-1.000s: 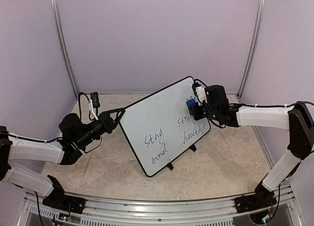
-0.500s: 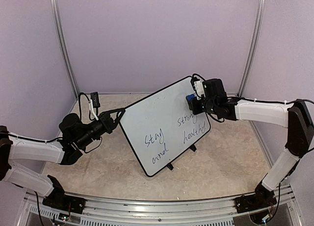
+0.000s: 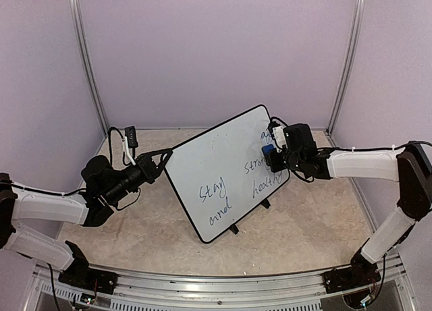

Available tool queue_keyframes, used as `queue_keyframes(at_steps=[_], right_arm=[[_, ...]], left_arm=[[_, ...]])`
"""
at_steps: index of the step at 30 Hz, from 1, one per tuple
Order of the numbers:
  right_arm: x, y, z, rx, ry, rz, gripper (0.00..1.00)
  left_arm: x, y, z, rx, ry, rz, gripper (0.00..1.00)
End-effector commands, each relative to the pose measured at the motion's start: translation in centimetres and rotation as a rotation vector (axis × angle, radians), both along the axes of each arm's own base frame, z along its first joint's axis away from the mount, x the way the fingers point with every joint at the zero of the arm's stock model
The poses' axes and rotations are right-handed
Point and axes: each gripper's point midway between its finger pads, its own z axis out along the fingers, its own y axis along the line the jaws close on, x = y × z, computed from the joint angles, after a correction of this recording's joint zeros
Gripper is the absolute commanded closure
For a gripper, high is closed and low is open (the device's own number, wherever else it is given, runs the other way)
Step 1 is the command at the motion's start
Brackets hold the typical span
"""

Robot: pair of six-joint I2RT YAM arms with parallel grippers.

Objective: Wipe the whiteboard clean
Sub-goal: Erase the whiteboard at the center of the board.

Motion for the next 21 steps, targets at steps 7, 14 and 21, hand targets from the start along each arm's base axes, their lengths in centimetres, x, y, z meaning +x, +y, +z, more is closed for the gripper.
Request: queue_keyframes(at_steps=[7,14,21], right_arm=[[1.2,-0.4,0.6,0.002,0.008,-0.003,0.77],[3.7,0.6,2.8,0.021,-0.029,0.001,0.77],[1.1,0.6,-0.2,0.068,0.039,0.049,0.78]], left_arm=[[-3.8,-3.0,1.9,0.04,-0.15,-0.228,1.0],[-3.9,-2.8,2.1,0.043,-0.159,-0.213,1.0],[-3.8,-2.8,2.2,0.04,-0.16,-0.213,1.0]])
